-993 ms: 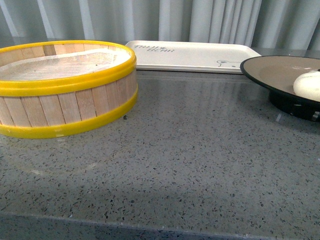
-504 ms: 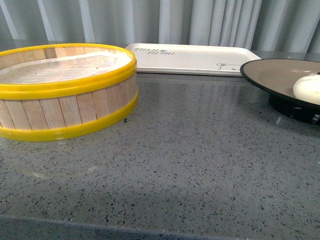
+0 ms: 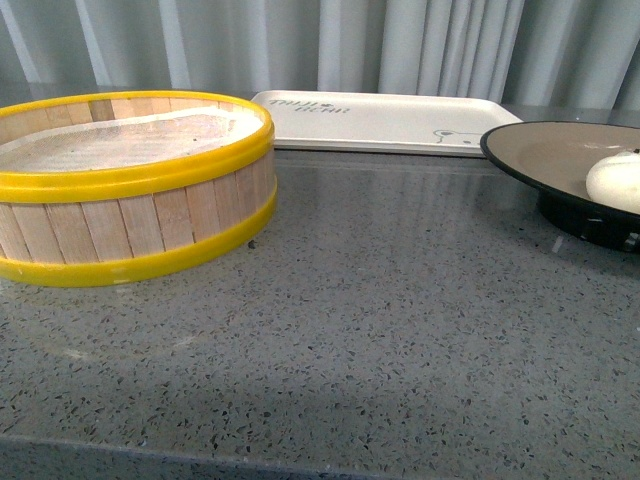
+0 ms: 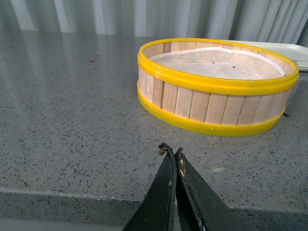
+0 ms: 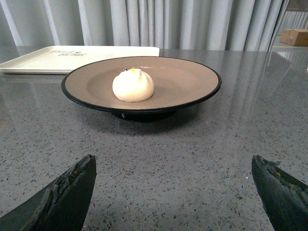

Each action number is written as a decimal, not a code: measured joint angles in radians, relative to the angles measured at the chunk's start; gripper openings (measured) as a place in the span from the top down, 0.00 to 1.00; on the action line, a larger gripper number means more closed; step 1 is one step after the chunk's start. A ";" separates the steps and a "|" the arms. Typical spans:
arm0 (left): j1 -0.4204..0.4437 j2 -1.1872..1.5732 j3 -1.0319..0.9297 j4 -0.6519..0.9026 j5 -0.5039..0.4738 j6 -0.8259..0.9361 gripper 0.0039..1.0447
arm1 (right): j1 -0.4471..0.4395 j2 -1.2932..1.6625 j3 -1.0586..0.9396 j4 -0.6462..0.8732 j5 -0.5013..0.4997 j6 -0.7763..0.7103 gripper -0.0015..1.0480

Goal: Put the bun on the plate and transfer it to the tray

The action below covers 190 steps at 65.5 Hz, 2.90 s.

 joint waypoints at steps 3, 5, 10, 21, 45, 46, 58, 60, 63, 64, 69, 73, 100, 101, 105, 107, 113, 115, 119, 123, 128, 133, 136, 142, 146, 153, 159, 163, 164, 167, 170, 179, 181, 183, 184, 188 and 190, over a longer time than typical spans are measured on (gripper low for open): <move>0.000 0.000 0.000 0.000 0.000 0.000 0.96 | 0.000 0.000 0.000 0.000 0.000 0.000 0.08; 0.000 0.000 0.000 0.000 0.000 -0.001 0.96 | 0.000 0.000 0.000 0.000 0.000 0.000 0.08; 0.000 0.000 0.000 0.000 0.000 -0.001 0.85 | 0.000 0.000 0.000 0.000 0.000 0.000 0.08; 0.000 0.000 0.000 0.000 0.000 0.000 0.57 | 0.000 0.000 0.000 0.000 0.000 0.000 0.08; 0.000 0.000 0.000 0.000 0.000 0.000 0.07 | 0.104 0.240 0.094 -0.024 0.422 0.000 0.08; 0.000 0.000 0.000 0.000 0.000 0.000 0.06 | 0.101 0.262 0.101 -0.009 0.433 -0.001 0.08; 0.000 0.000 0.000 0.000 0.000 0.000 0.06 | -0.066 0.581 0.228 0.224 0.272 0.064 0.08; 0.000 0.000 0.000 0.000 0.000 0.000 0.06 | -0.107 0.633 0.255 0.252 0.223 0.087 0.08; 0.000 0.000 0.000 0.000 0.000 0.000 0.06 | -0.162 0.702 0.294 0.272 0.158 0.140 0.08; 0.000 0.000 0.000 0.000 0.000 0.000 0.06 | -0.175 0.719 0.305 0.277 0.142 0.154 0.08; 0.000 0.000 0.000 0.000 0.000 0.000 0.06 | -0.261 0.839 0.365 0.303 0.046 0.245 0.08; 0.000 0.000 0.000 0.000 0.000 0.000 0.06 | -0.315 0.930 0.411 0.302 -0.038 0.347 0.08; 0.000 0.000 0.000 0.000 0.000 0.000 0.06 | -0.302 1.240 0.542 0.366 -0.348 0.911 0.08; 0.000 0.000 0.000 0.000 0.000 0.000 0.06 | -0.299 1.250 0.546 0.369 -0.355 0.922 0.08; 0.000 0.000 0.000 0.000 0.000 0.000 0.06 | -0.290 1.277 0.555 0.383 -0.376 0.962 0.08; 0.000 0.000 0.000 0.000 0.000 0.000 0.06 | -0.286 1.288 0.560 0.390 -0.383 0.985 0.08; 0.000 0.000 0.000 0.000 0.000 0.000 0.06 | -0.269 1.312 0.574 0.407 -0.405 1.037 0.08; 0.000 0.000 0.000 0.000 0.000 0.000 0.06 | -0.262 1.317 0.577 0.410 -0.409 1.049 0.08; 0.000 0.000 0.000 0.000 0.000 0.000 0.06 | -0.251 1.328 0.582 0.419 -0.420 1.070 0.08; 0.000 0.000 0.000 0.000 0.000 0.000 0.06 | -0.240 1.341 0.587 0.429 -0.432 1.096 0.08; 0.000 0.000 0.000 0.000 0.000 0.000 0.06 | -0.233 1.356 0.596 0.429 -0.438 1.114 0.15; 0.000 0.000 0.000 0.000 0.000 0.000 0.06 | -0.231 1.364 0.599 0.422 -0.438 1.125 0.30; 0.000 0.000 0.000 0.000 0.000 0.000 0.06 | -0.230 1.364 0.602 0.415 -0.438 1.124 0.39; 0.000 0.000 0.000 0.000 0.000 0.000 0.06 | -0.230 1.360 0.603 0.406 -0.438 1.122 0.52; 0.000 0.000 0.000 0.000 0.000 0.000 0.06 | -0.230 1.356 0.602 0.401 -0.439 1.120 0.62; 0.000 0.000 0.000 0.000 0.000 0.000 0.06 | -0.237 1.352 0.602 0.397 -0.447 1.120 0.79; 0.000 0.000 0.000 0.000 0.000 0.000 0.06 | -0.248 1.349 0.602 0.394 -0.452 1.103 0.97; 0.000 0.000 0.000 0.000 0.000 0.000 0.06 | -0.251 1.348 0.602 0.394 -0.462 1.106 0.97; 0.000 0.000 0.000 0.000 0.000 0.000 0.06 | -0.251 1.345 0.602 0.395 -0.463 1.107 0.97; 0.000 0.000 0.000 0.000 0.000 0.000 0.06 | -0.251 1.341 0.600 0.395 -0.461 1.104 0.97; 0.000 0.000 0.000 0.000 0.000 0.000 0.06 | -0.251 1.336 0.596 0.395 -0.460 1.105 0.97; 0.000 0.000 0.000 0.000 0.000 0.000 0.06 | -0.245 1.310 0.591 0.410 -0.456 1.116 0.97; 0.000 0.000 0.000 0.000 0.000 0.000 0.06 | -0.241 1.307 0.591 0.415 -0.455 1.118 0.97; 0.000 0.000 0.000 0.000 0.000 0.000 0.06 | -0.238 1.305 0.592 0.419 -0.453 1.122 0.97; 0.000 0.000 0.000 0.000 0.000 0.000 0.06 | -0.237 1.305 0.593 0.421 -0.453 1.123 0.97; 0.000 0.000 0.000 0.000 0.000 0.000 0.06 | -0.234 1.313 0.608 0.423 -0.453 1.126 0.97; 0.000 0.000 0.000 0.000 0.000 0.000 0.06 | -0.231 1.324 0.622 0.423 -0.454 1.129 0.97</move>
